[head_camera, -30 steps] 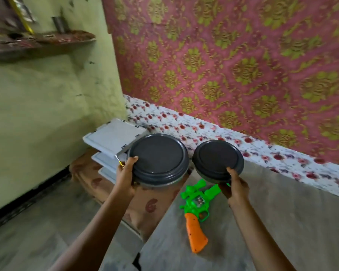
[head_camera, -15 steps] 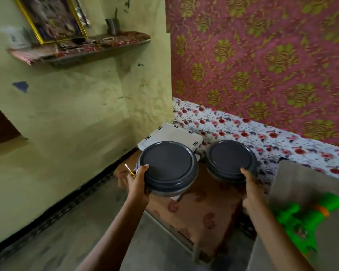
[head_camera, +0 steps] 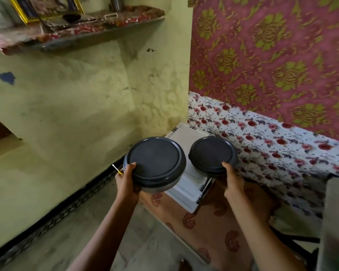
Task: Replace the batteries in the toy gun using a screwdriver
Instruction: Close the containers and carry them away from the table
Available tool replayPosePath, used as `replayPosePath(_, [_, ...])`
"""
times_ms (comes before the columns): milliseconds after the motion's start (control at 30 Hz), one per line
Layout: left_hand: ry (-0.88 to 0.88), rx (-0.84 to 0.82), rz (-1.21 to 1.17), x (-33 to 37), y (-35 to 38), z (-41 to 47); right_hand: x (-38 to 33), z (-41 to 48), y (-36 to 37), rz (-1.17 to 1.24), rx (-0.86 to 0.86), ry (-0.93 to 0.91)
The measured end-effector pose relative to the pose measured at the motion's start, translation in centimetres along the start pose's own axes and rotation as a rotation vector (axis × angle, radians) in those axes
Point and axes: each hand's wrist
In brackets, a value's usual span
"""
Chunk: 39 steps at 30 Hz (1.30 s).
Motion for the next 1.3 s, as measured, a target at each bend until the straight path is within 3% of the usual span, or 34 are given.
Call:
replayPosePath(200, [0.014, 0.000, 0.007, 1.1, 2.1, 5.1, 0.7, 3.2, 5.4, -0.008, -0.022, 0.030])
replayPosePath(467, [-0.009, 0.035, 0.003, 0.6, 3.0, 8.5, 0.7, 4.7, 8.0, -0.044, 0.089, 0.022])
replayPosePath(767, [-0.051, -0.027, 0.027, 1.2, 3.7, 9.5, 0.7, 4.3, 8.7, -0.247, 0.202, -0.070])
replayPosePath(1000, [-0.060, -0.088, 0.046, 2.0, 1.9, 9.7, 3.6, 2.9, 8.9, -0.094, 0.174, -0.048])
replayPosePath(1133, [-0.076, -0.151, 0.072, 2.5, -0.1, 10.1, 6.3, 0.2, 10.3, -0.101, 0.178, -0.154])
replayPosePath(1300, [-0.132, -0.252, 0.128, 3.9, -4.1, 10.8, 10.4, -5.6, 13.6, -0.186, -0.079, -0.213])
Point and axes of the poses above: each hand's wrist, its own z-axis towards the middle knuckle, its own y-axis out of the palm, x = y × z, and after that the axes turned 9 degrees about y, right-handed
